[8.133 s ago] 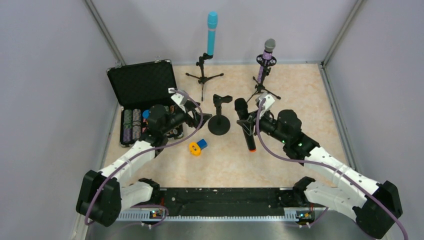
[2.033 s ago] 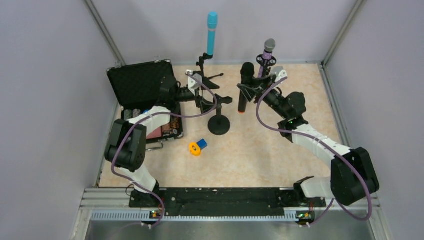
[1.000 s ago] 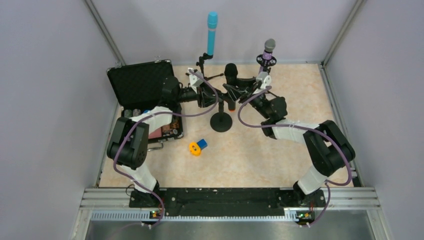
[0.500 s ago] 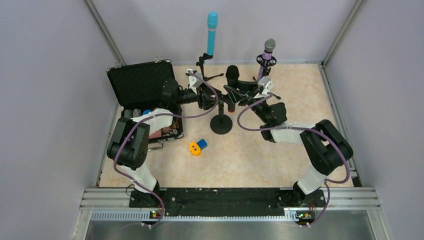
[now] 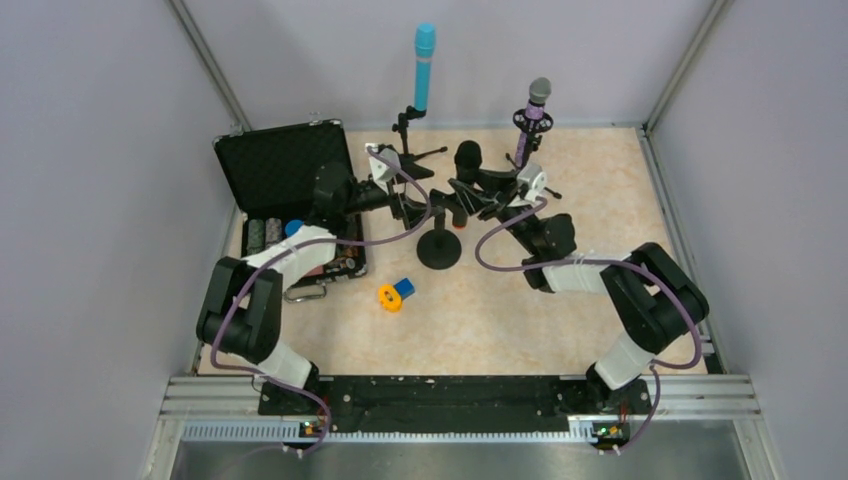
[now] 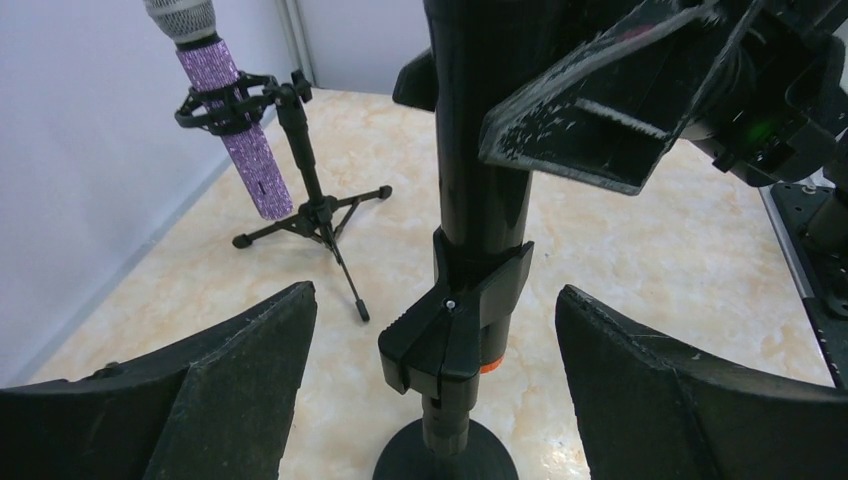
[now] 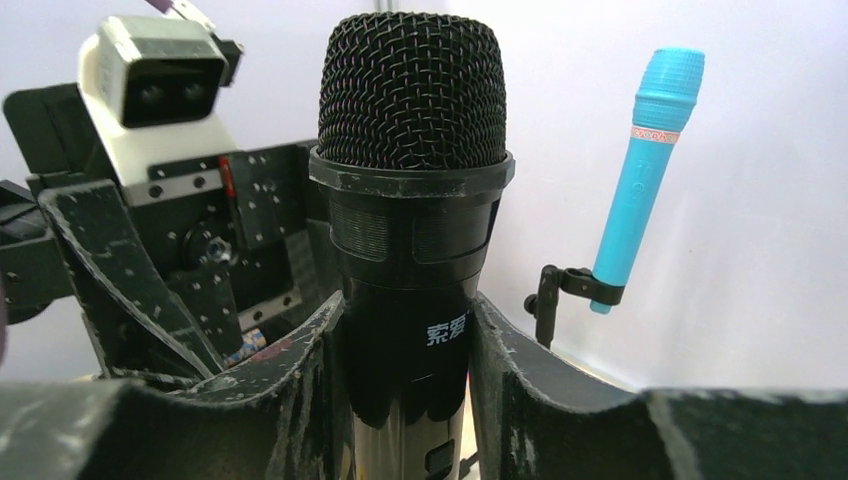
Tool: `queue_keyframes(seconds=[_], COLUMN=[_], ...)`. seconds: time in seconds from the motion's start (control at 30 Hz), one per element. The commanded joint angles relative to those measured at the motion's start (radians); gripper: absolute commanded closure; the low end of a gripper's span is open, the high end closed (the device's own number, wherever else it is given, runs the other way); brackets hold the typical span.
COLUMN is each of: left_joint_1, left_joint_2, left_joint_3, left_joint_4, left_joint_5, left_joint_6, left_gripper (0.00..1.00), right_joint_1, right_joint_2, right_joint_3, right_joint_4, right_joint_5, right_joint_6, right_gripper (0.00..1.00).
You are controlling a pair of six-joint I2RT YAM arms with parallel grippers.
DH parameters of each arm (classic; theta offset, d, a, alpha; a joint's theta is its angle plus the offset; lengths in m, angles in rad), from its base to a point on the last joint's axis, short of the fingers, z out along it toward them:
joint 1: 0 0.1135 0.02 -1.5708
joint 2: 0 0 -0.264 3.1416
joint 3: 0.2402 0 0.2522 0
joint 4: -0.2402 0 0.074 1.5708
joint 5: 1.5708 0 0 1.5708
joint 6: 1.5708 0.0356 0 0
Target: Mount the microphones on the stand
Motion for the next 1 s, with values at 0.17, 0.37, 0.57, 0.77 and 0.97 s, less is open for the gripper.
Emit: queue_keyframes(seconds=[0.17,0.37,0.57,0.77,0.97], left_joint_1=[0.0,0.002,0.007,0.013,0.013], left_joint_2=[-0.15,-0.194,-0.197,-0.155,-0.051], left_joint_3=[-0.082,-0.153,-0.224,-0.287,-0.298], left_joint_4=[-0.068,-0.077,-0.015,0.121,0.336], left_joint_5=[-0.066,-0.104,-0.123,-0.139,-0.139], left_joint_6=[0.067,0.065,0.013,-0.071,-0.144], left_gripper=[0.05,0.05,0.05,0.05,0.06], right_joint_1=[0.012,0.012,0.012,0.012,0.012], right_joint_2=[-0.068,-0.099,-0.212,-0.373,-0.508], right_joint_3=[-0.044,-0.076,-0.17,-0.244,-0.29], right_joint_4=[-0.018,-0.013,-0.076,-0.291,-0.472], right_joint_5=[0.032,0.04,0.094,0.133,0.124], right_joint_6=[-0.024,-0.016,-0.026,-0.027,-0.015], right_gripper=[0.34,0.19,0.08,0.05,0.04])
